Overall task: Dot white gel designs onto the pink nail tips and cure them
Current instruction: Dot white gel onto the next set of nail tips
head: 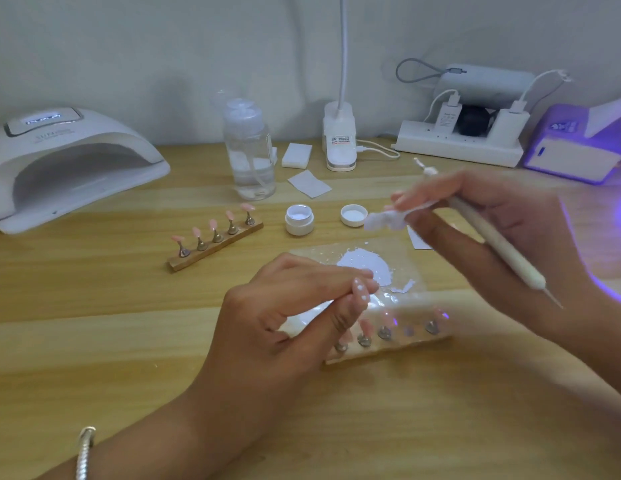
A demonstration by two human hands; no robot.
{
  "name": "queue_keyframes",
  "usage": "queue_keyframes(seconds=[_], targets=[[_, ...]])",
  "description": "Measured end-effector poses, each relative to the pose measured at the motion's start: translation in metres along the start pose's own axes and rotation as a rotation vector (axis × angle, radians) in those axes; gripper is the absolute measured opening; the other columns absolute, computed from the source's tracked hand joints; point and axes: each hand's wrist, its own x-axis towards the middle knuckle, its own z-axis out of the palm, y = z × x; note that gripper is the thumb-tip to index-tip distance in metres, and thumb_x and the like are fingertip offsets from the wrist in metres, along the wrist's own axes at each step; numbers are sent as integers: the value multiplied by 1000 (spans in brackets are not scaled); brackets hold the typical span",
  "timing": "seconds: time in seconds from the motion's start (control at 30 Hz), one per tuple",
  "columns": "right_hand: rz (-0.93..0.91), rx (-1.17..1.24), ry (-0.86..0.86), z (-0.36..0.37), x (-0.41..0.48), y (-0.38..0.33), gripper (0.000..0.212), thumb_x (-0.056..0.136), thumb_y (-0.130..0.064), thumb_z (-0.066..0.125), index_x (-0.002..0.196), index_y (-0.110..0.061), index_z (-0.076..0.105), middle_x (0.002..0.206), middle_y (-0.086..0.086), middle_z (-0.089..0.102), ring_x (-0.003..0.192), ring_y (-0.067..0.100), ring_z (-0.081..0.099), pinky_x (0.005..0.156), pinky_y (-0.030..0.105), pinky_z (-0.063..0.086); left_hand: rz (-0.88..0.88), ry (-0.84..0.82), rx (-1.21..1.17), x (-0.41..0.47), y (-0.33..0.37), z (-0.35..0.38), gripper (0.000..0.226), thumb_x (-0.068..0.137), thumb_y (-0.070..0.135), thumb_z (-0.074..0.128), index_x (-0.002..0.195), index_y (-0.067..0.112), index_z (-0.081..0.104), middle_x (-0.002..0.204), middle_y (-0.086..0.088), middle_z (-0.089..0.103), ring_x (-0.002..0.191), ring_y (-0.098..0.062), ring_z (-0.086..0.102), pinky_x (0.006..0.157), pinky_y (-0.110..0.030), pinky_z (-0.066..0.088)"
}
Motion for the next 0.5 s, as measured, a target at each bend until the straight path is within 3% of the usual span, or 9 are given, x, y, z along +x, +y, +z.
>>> queue_keyframes(seconds=[0.2,0.3,0.5], targets=[[-7,59,-134,3,-8,-25,14,88,-8,66,97,-18,71,100,-5,75,102,12,70,95,27,52,-26,53,-43,1,0,0,11,92,22,69,99,23,77,108,15,73,111,-14,66,92,-40,51],[25,72,-170,5,-10,-28,15,85,-9,66,96,-17,72,104,-6,75,110,10,67,97,32,51,-26,51,-40,1,0,-1,13,92,25,67,101,27,76,109,16,73,111,-17,66,91,-39,51],[25,85,-190,10,-10,-25,12,87,-27,65,92,-18,71,104,-10,75,116,5,64,100,27,49,28,38,-15,2,1,-1,14,91,22,67,101,23,76,109,15,72,110,-17,66,91,-33,50]])
